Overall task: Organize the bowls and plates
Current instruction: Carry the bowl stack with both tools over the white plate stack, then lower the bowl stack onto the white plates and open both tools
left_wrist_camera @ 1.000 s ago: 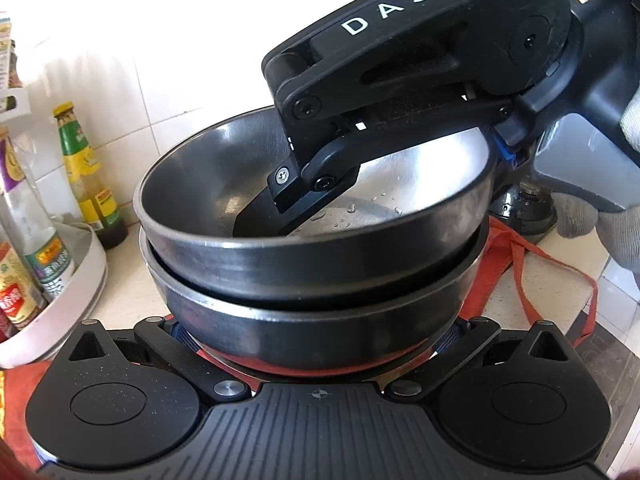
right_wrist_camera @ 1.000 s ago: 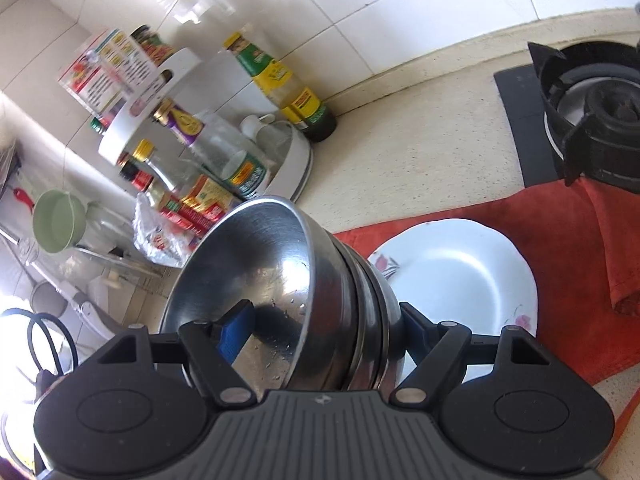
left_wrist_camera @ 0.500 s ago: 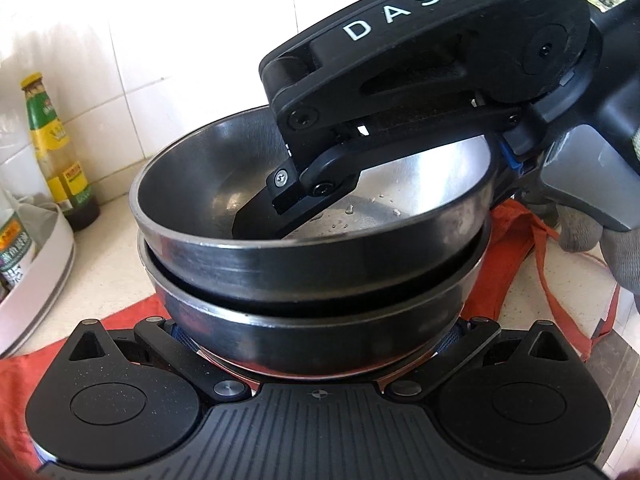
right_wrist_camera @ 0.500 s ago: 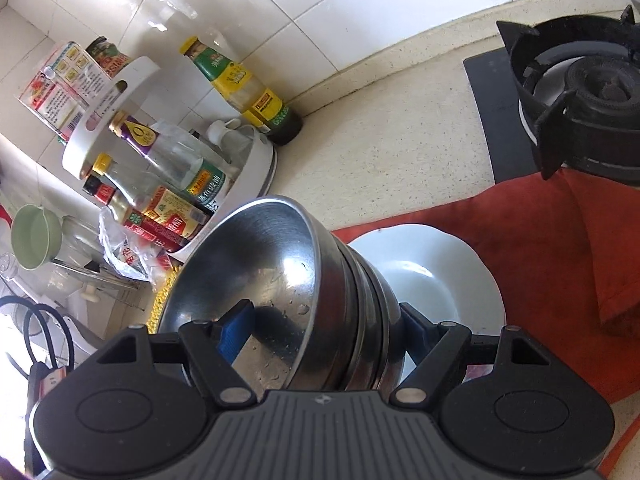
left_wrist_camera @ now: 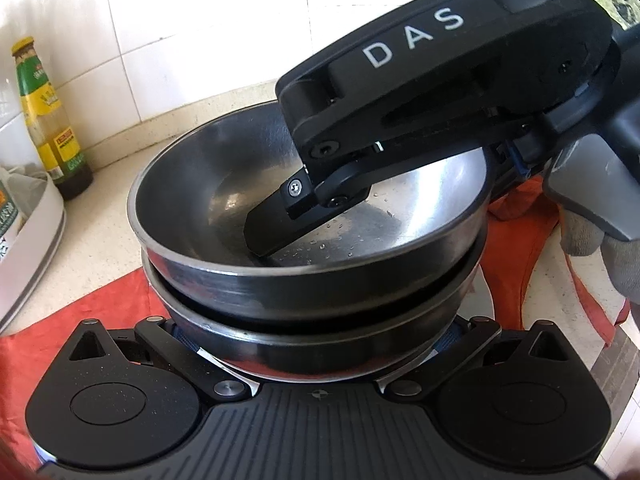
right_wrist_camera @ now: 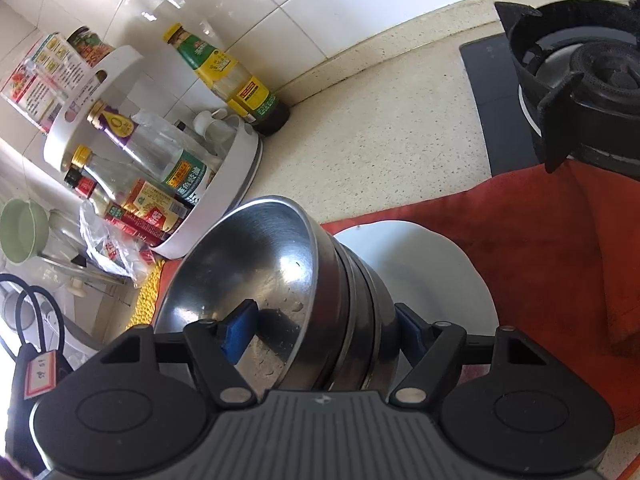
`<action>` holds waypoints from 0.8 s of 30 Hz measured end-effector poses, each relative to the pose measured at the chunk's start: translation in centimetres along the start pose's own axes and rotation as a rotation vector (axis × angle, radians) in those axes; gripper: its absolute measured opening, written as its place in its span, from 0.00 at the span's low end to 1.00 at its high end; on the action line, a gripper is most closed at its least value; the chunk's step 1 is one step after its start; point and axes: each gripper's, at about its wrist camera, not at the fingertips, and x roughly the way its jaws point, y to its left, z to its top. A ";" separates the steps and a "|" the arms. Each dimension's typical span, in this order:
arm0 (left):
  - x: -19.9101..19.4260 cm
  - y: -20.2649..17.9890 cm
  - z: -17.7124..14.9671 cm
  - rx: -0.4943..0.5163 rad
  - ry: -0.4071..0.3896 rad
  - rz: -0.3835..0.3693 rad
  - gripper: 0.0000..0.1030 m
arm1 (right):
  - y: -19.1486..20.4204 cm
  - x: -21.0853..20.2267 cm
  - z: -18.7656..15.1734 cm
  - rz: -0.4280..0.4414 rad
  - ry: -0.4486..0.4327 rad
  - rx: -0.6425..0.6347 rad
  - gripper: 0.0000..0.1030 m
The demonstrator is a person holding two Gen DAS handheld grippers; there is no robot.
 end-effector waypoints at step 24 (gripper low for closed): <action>-2.3 -0.2 -1.2 0.129 0.006 0.015 1.00 | -0.1 -1.5 -0.7 -0.080 -0.049 -0.041 0.68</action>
